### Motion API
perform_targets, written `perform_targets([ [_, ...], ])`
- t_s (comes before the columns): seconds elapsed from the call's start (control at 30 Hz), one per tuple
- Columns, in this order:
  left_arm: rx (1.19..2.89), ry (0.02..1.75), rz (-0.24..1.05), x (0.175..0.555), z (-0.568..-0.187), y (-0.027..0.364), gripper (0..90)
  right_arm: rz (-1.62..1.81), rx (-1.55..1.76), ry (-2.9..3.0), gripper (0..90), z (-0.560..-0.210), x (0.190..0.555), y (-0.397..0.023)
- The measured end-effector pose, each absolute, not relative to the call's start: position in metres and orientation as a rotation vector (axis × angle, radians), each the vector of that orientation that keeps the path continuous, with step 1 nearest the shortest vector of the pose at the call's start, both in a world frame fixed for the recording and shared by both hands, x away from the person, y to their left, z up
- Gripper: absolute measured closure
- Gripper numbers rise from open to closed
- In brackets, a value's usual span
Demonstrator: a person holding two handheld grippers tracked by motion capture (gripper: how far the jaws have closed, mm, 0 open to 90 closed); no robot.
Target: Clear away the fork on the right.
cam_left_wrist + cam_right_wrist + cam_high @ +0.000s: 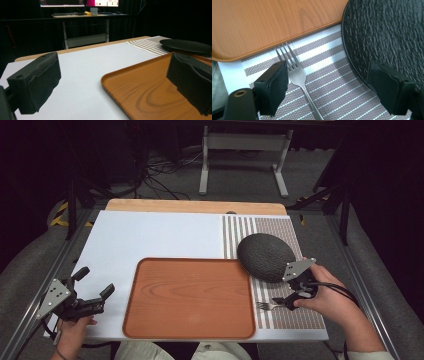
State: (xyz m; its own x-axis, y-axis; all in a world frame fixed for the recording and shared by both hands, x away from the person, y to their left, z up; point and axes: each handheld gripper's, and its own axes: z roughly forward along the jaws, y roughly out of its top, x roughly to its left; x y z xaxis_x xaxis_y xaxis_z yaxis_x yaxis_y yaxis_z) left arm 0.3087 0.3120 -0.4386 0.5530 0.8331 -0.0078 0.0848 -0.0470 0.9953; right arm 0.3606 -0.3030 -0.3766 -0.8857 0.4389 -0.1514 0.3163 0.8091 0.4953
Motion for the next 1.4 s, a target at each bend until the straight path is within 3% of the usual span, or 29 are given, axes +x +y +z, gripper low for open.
perform_targets([
  [1.03,1.518,0.821,0.73,0.309,-0.439,0.312,0.0,0.38,0.43,2.971,21.2,-0.393,0.365,-0.294],
  [1.17,1.522,0.823,0.726,0.31,-0.439,0.312,0.0,0.347,0.417,3.001,24.4,-0.398,0.367,-0.295],
  [1.4,1.523,0.823,0.726,0.31,-0.439,0.312,0.0,0.186,0.309,3.074,38.7,-0.406,0.374,-0.296],
])
